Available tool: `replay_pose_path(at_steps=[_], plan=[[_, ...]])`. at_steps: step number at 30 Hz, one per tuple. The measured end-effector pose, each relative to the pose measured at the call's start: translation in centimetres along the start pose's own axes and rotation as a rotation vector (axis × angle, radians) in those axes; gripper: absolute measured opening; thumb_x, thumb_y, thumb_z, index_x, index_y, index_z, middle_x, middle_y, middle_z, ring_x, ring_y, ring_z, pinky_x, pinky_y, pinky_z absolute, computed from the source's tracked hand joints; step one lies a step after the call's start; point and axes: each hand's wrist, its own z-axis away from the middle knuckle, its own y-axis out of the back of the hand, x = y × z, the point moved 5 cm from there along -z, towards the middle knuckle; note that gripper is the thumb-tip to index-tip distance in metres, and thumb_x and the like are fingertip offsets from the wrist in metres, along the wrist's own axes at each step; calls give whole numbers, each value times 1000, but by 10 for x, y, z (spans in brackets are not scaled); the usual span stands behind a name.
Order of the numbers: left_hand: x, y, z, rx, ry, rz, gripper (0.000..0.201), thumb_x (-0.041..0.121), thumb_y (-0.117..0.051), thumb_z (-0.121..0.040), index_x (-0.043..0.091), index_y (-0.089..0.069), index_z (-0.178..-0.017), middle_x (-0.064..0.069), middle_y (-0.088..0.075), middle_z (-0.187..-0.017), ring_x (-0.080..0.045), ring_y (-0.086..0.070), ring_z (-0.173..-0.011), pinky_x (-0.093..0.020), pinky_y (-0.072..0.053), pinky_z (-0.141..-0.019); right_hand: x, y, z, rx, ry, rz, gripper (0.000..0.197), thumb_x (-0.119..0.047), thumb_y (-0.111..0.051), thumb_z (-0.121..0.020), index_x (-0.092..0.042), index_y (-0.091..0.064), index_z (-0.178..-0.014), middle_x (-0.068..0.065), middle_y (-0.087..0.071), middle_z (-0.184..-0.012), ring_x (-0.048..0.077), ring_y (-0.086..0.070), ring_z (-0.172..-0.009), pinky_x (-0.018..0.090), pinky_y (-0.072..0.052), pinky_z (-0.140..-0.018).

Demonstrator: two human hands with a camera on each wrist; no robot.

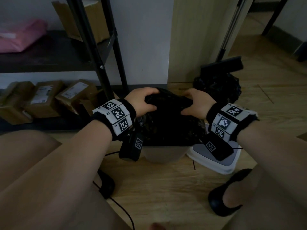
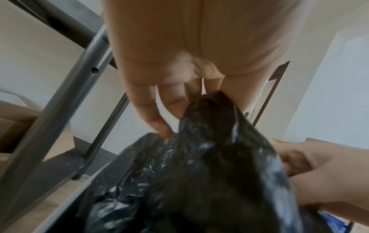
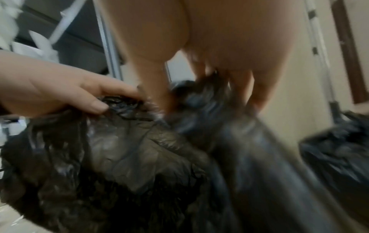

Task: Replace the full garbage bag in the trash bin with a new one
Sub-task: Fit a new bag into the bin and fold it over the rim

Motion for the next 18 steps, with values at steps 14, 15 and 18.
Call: replay_pose_path(at_steps=[14, 15, 18], plan=[[-53, -18, 4, -107, 283, -310, 43, 18, -56, -89, 16, -52, -132, -11, -56, -134, -28, -53, -122, -32, -42, -99, 41, 7, -25, 54, -210, 28, 37, -5, -41, -94, -2, -54, -129, 19, -51, -136, 34, -49, -122, 25, -43, -81], [-55, -19, 2, -96, 296, -269, 45, 22, -57, -89, 14, -51, -132, -12, -56, -133, -28, -53, -121, -30, -43, -96, 46, 4, -29, 40, -239, -1, 40, -6, -40, -95, -1, -48, -134, 21, -46, -141, 34, -46, -127, 21, -42, -76], [-59, -26, -2, -79, 351, -134, 51, 28, -61, -87, 12, -47, -134, -12, -56, -132, -28, -55, -118, -26, -41, -83, 63, -3, -36, 36, -345, -158, 50, -12, -45, -94, 0, -35, -142, 22, -45, -139, 36, -47, -124, 24, -38, -65]])
